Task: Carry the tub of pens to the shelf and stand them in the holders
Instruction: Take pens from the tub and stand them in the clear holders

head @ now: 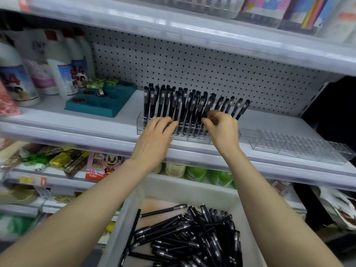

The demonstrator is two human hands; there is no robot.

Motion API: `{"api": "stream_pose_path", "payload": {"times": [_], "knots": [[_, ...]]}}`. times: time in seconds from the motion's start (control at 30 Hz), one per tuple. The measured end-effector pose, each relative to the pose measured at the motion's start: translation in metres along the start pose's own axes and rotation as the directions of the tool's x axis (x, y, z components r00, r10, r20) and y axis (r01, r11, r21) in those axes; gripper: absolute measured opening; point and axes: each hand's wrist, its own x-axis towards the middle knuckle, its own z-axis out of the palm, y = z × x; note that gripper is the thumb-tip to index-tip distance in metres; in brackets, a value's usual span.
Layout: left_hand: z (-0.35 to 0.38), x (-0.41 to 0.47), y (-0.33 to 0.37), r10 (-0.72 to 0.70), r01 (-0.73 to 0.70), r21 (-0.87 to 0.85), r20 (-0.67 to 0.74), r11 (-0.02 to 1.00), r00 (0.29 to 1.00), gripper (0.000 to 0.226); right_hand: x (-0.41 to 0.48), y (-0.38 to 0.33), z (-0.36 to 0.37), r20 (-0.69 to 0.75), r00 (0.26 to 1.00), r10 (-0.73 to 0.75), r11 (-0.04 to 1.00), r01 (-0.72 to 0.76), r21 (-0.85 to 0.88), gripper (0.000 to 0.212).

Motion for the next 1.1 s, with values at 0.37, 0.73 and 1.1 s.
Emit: {"api": "stream_pose_path", "payload": {"times": [0.37,0.73,1.1], "knots": [[0.006,-0.089,0.044,0.045,-0.032,-0.203,0.062,0.979,0.997,0.031,-0.114,0.047,-0.002,0.2,0.98,0.021,1.0,-0.024,0.013,0.009],[0.032,-0.12,0.039,-0.051,0.067,-0.073,0.2,0.995,0.978,0.043,-0.164,0.082,0.022,0.543,0.796,0.266,0.856,0.064,-0.512,0.023],[0.025,-0.116,0.043,-0.08,0.146,-0.242,0.265,0.959,0.961,0.037,-0.143,0.068,0.003,0.53,0.825,0.197,0.978,-0.127,-0.166,0.008]]}}
